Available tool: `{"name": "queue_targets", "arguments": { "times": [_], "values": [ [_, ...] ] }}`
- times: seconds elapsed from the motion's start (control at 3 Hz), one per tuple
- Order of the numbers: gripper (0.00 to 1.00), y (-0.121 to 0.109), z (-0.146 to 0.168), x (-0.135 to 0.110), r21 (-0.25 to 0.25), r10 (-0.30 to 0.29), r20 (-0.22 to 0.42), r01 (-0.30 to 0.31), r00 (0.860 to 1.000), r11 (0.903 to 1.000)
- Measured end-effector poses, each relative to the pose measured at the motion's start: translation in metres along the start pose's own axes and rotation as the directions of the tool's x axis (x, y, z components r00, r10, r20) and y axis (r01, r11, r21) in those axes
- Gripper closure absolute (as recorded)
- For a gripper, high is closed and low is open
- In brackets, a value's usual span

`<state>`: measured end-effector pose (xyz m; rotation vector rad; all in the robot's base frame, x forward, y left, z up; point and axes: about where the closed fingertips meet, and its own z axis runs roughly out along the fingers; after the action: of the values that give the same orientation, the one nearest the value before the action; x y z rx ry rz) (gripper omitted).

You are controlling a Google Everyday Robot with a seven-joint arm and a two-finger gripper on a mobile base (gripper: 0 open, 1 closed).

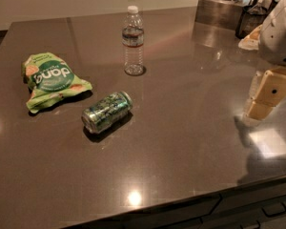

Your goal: Pick green can

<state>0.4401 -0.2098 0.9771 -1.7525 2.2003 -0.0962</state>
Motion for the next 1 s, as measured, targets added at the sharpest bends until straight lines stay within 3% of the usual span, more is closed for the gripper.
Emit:
{"name": "queue_targets", "arguments": {
  "times": [0.67,1.0],
  "values": [
    [0.00,-0.003,0.014,-0.031,-0.026,-0.110,0.051,0.111,0.993,0.9935],
    [0.00,-0.004,0.026,-0.048,-0.046,-0.166,0.078,0.170,0.983,0.9844]
  ]
}}
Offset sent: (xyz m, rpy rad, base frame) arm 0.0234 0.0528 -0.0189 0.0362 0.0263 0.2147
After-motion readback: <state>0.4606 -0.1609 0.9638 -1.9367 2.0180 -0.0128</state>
